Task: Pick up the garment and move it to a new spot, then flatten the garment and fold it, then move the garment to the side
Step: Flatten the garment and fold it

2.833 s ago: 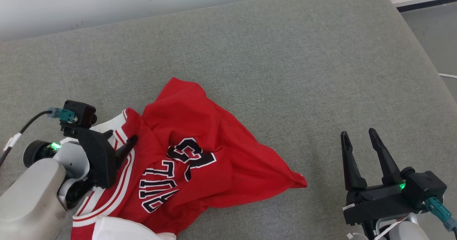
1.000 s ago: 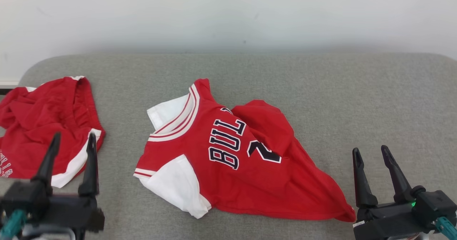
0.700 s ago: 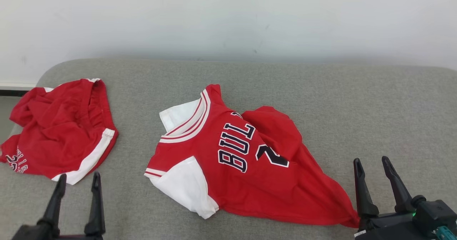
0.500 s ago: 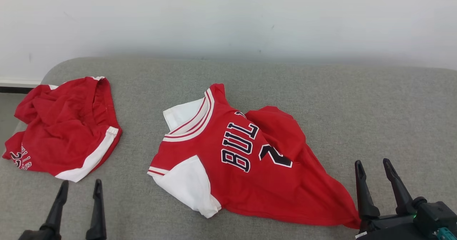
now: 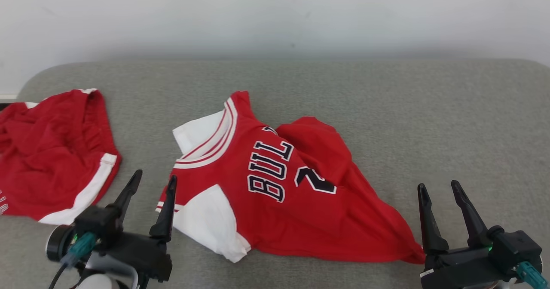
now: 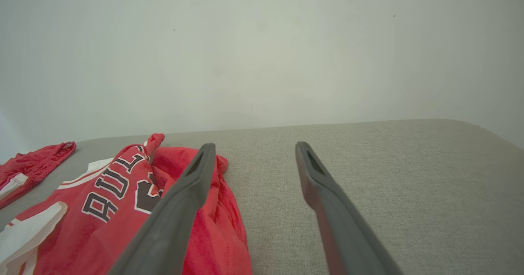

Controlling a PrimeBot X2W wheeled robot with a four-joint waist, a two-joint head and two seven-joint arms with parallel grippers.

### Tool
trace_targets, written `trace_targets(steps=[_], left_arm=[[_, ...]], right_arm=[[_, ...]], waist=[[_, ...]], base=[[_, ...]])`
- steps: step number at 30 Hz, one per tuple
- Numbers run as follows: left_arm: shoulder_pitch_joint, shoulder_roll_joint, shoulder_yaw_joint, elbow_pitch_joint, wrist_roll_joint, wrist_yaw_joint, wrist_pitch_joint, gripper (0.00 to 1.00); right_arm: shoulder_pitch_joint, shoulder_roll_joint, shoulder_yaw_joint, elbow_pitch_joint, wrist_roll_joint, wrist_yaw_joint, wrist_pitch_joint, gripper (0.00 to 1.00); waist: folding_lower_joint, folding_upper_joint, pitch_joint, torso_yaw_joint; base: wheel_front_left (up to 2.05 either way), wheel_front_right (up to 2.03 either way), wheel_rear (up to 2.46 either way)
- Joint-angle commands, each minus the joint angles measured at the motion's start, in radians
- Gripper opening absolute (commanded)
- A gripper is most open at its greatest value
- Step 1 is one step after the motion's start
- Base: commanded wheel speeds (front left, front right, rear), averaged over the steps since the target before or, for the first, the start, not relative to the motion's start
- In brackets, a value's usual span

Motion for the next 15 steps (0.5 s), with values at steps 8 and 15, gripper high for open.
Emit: trace_targets(steps=[8,15], left_arm=[[-0.105,-0.032,-0.061,0.162,-0.007,-0.025,0.067,1.00],[-0.094,-0.060,-0.117,0.215,0.002,-0.027,0.138,1.00]], right_arm=[[-0.006,-0.004,-0.032,0.002,0.006,-0.003,0.000,1.00],[0.002,0.006,-0.048,-0.004,-0.002,-0.002,0.000,1.00]], waist=[[-0.0001,-0.0001,0.049,-0.091],[-0.0001,-0.0001,0.050,-0.100]], base=[[0.00,0.00,0.00],[0.00,0.00,0.00]])
